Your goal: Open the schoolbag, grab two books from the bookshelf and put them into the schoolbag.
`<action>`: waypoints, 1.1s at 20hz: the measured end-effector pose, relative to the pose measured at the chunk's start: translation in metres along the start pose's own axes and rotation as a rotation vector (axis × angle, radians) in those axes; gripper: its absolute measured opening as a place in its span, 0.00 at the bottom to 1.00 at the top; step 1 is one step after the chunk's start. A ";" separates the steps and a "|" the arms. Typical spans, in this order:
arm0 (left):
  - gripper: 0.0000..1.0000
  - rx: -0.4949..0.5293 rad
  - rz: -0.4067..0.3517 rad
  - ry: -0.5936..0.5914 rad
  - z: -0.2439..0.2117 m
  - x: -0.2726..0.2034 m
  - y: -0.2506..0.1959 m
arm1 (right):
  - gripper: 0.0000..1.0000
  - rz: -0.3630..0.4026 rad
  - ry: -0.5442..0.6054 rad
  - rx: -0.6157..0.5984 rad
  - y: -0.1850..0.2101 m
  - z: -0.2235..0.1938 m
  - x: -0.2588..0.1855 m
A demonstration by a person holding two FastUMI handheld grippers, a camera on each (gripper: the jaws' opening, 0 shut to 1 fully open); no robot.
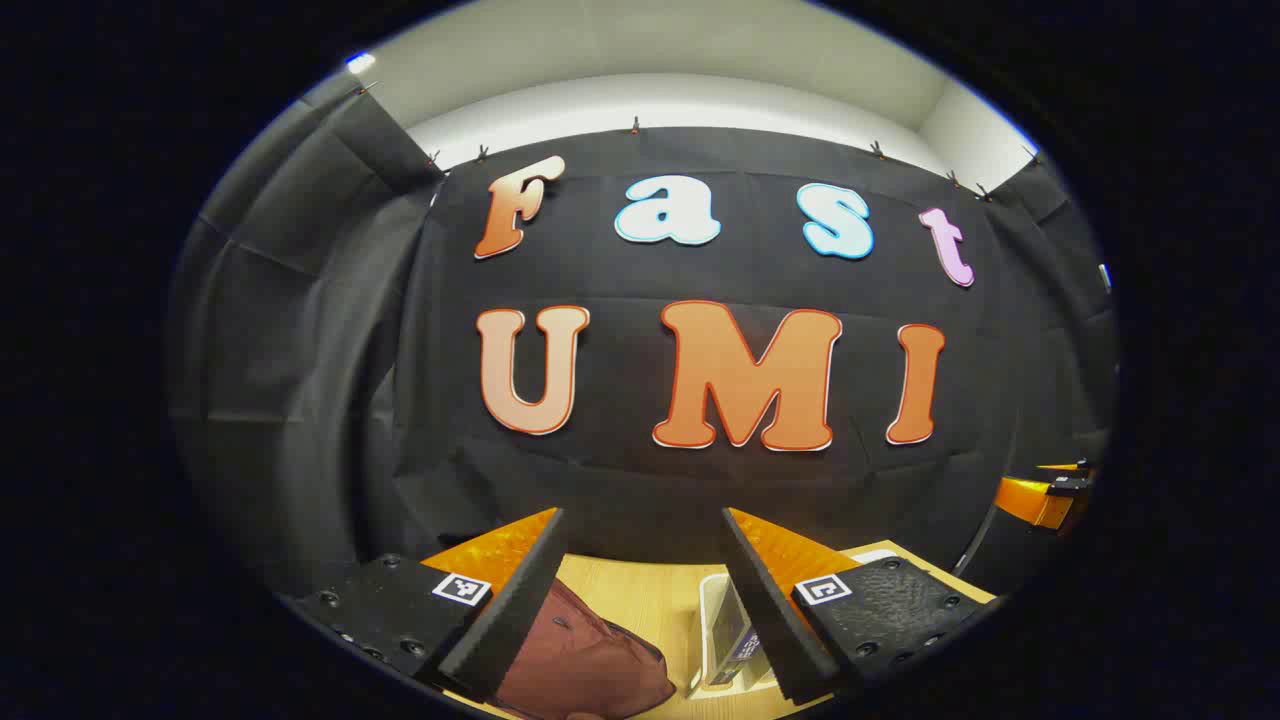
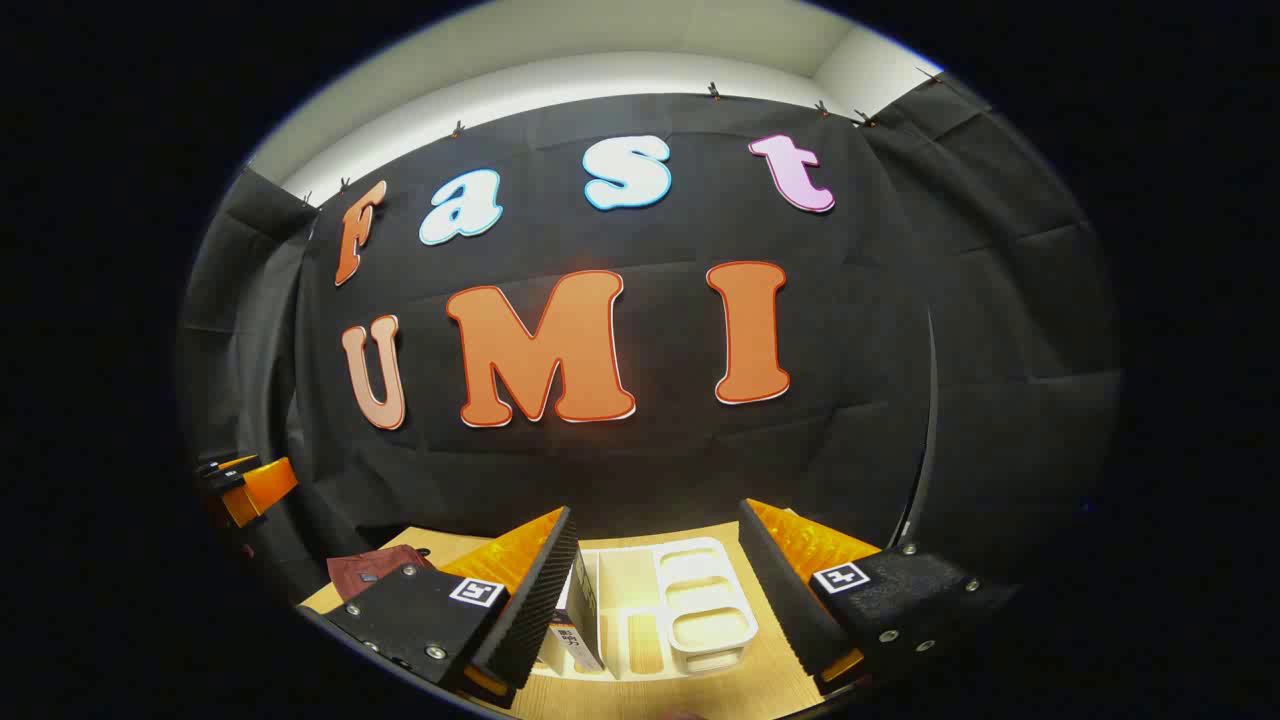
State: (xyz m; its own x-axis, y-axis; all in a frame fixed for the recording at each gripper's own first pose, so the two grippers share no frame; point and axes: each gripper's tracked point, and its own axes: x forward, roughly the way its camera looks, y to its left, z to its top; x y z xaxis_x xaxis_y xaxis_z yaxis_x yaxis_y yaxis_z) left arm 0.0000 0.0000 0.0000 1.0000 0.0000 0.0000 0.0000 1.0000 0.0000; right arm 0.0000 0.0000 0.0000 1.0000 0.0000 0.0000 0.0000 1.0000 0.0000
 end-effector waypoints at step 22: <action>0.95 -0.019 0.045 0.084 -0.021 0.013 0.032 | 1.00 -0.025 0.014 -0.033 0.013 0.001 0.000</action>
State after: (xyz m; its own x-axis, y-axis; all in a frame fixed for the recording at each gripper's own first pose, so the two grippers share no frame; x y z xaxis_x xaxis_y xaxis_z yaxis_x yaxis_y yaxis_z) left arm 0.0131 0.0318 -0.0209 0.9954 0.0445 -0.0845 -0.0461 0.9988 -0.0172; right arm 0.0002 0.0126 0.0006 0.9996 -0.0252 -0.0135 0.0247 0.9991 -0.0335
